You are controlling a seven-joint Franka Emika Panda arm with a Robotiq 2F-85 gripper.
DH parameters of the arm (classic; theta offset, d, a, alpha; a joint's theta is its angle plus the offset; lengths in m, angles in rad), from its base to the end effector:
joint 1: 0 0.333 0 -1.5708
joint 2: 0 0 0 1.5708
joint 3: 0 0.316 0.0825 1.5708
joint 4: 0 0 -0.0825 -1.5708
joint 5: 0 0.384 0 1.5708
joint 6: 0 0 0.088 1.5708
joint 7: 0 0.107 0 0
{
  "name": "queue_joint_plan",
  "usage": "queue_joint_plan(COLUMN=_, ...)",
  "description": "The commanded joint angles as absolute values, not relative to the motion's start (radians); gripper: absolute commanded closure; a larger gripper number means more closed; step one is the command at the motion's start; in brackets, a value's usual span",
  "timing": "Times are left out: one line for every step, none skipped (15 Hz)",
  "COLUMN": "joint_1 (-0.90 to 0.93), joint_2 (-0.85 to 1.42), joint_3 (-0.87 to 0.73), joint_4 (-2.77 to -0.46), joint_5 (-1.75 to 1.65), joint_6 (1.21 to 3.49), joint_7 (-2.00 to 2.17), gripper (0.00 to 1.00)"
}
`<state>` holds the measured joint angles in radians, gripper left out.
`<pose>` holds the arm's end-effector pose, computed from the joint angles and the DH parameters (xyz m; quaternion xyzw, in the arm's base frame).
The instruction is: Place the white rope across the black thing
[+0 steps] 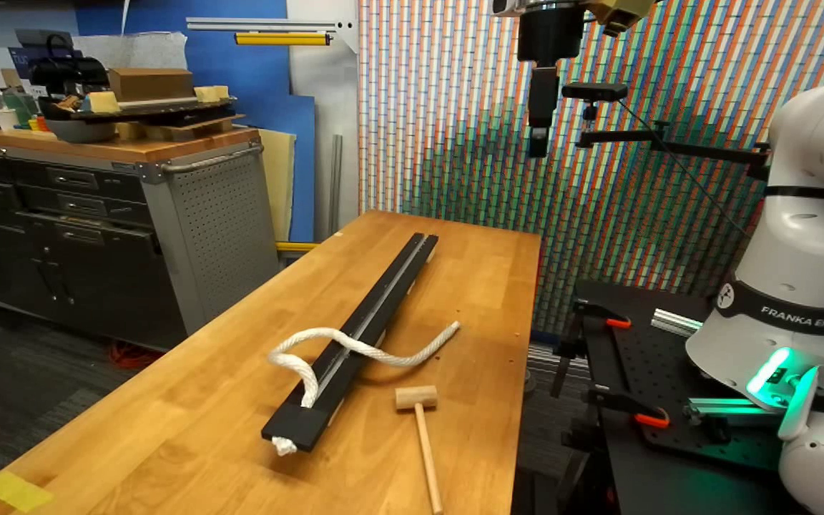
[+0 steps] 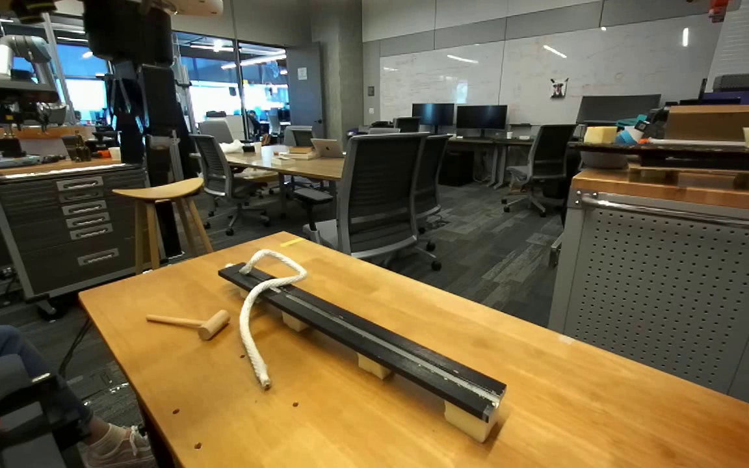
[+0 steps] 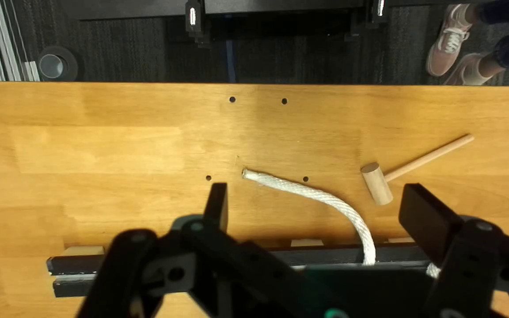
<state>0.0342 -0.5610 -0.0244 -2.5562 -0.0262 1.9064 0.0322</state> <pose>0.3638 0.0016 0.4471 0.9990 -0.0042 -0.0443 0.0067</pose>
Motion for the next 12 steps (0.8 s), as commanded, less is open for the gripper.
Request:
queue_joint_plan(joint_1=0.021, joint_2=-0.561, joint_3=-0.012, joint_4=-2.555, joint_5=-0.02, joint_6=1.905, joint_7=0.026, gripper=0.0)
queue_joint_plan(joint_1=0.005, joint_2=-0.559, joint_3=-0.007, joint_4=-2.559, joint_5=-0.017, joint_6=1.925, joint_7=0.075, gripper=0.0)
queue_joint_plan(joint_1=-0.007, joint_2=-0.557, joint_3=-0.009, joint_4=-2.564, joint_5=-0.005, joint_6=1.947, joint_7=0.119, gripper=0.0)
queue_joint_plan(joint_1=-0.019, joint_2=-0.551, joint_3=-0.01, joint_4=-2.567, joint_5=0.003, joint_6=1.961, joint_7=0.162, gripper=0.0)
queue_joint_plan(joint_1=-0.028, joint_2=-0.546, joint_3=-0.01, joint_4=-2.571, joint_5=0.005, joint_6=1.976, joint_7=0.195, gripper=0.0)
queue_joint_plan(joint_1=-0.042, joint_2=-0.536, joint_3=-0.008, joint_4=-2.576, joint_5=0.01, joint_6=1.992, joint_7=0.239, gripper=0.0)
queue_joint_plan(joint_1=-0.054, joint_2=-0.526, joint_3=-0.006, joint_4=-2.581, joint_5=0.015, joint_6=2.01, joint_7=0.276, gripper=0.0)
queue_joint_plan(joint_1=-0.068, joint_2=-0.51, joint_3=-0.001, joint_4=-2.586, joint_5=0.016, joint_6=2.027, joint_7=0.32, gripper=0.0)
queue_joint_plan(joint_1=-0.081, joint_2=-0.496, joint_3=0.007, joint_4=-2.591, joint_5=0.013, joint_6=2.045, joint_7=0.367, gripper=0.0)
queue_joint_plan(joint_1=-0.092, joint_2=-0.473, joint_3=0.017, joint_4=-2.596, joint_5=0.007, joint_6=2.075, joint_7=0.419, gripper=0.0)
queue_joint_plan(joint_1=-0.101, joint_2=-0.457, joint_3=0.023, joint_4=-2.6, joint_5=0.006, joint_6=2.098, joint_7=0.468, gripper=0.0)
queue_joint_plan(joint_1=-0.109, joint_2=-0.43, joint_3=0.029, joint_4=-2.598, joint_5=0.009, joint_6=2.123, joint_7=0.516, gripper=0.0)
